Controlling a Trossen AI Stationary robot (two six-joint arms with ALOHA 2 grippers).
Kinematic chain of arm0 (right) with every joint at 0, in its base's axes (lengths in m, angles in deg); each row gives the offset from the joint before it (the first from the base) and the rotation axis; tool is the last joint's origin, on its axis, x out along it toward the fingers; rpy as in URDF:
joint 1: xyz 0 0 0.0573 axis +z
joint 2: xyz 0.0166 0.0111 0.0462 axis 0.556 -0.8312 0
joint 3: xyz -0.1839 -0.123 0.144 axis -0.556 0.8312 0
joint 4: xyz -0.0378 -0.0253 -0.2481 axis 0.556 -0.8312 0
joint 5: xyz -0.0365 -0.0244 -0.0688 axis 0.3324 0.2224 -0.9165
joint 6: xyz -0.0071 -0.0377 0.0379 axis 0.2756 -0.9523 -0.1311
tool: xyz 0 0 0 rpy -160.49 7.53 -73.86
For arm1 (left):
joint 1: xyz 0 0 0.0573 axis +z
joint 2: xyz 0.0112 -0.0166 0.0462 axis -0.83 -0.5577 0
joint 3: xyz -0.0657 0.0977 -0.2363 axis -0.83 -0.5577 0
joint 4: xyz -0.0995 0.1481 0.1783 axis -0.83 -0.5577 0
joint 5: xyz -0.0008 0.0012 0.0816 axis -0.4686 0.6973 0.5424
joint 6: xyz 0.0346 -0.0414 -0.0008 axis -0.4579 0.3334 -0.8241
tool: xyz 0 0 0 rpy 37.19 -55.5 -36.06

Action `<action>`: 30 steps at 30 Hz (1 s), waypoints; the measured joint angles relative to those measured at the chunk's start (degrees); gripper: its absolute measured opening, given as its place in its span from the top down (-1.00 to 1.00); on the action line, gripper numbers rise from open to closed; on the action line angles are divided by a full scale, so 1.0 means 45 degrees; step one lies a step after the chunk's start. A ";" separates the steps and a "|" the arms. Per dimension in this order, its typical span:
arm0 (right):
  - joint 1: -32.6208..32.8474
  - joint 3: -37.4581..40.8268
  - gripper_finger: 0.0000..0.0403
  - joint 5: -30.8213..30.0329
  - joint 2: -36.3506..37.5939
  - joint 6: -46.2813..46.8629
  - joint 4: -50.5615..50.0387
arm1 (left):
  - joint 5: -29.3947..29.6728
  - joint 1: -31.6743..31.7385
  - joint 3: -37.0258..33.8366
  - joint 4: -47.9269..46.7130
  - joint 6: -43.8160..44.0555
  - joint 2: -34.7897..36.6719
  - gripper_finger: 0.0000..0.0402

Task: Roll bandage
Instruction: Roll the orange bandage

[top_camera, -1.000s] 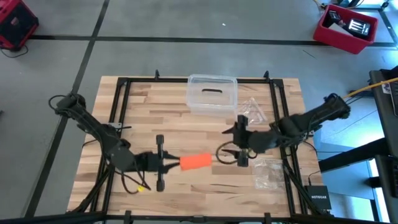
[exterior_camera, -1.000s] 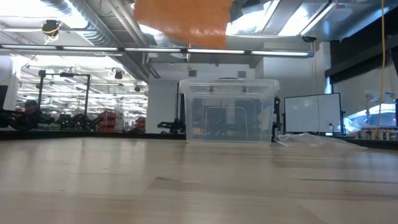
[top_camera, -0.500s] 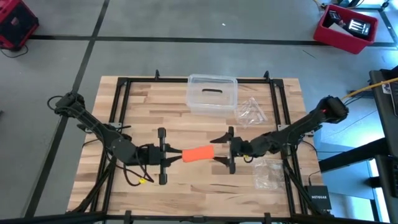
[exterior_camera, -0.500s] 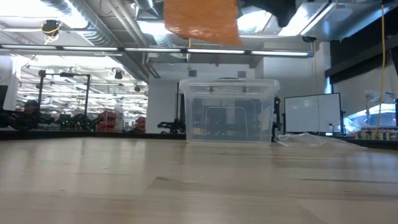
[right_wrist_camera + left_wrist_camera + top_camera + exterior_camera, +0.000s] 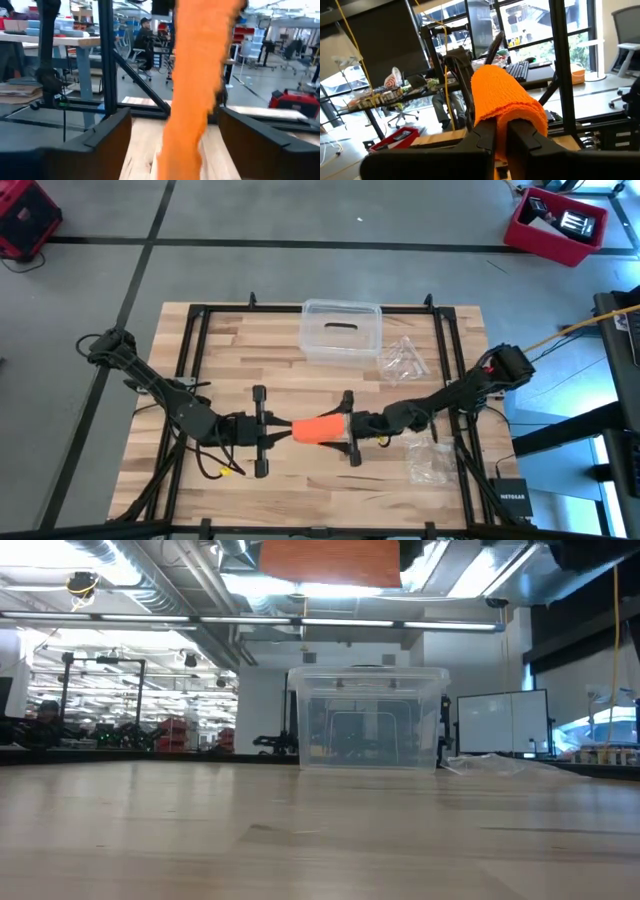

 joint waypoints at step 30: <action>0.2715 -0.2600 0.99 -0.1215 -0.0095 -0.1590 -0.5016 | 0.0311 0.0776 -0.0185 0.0103 -0.2596 0.0000 0.92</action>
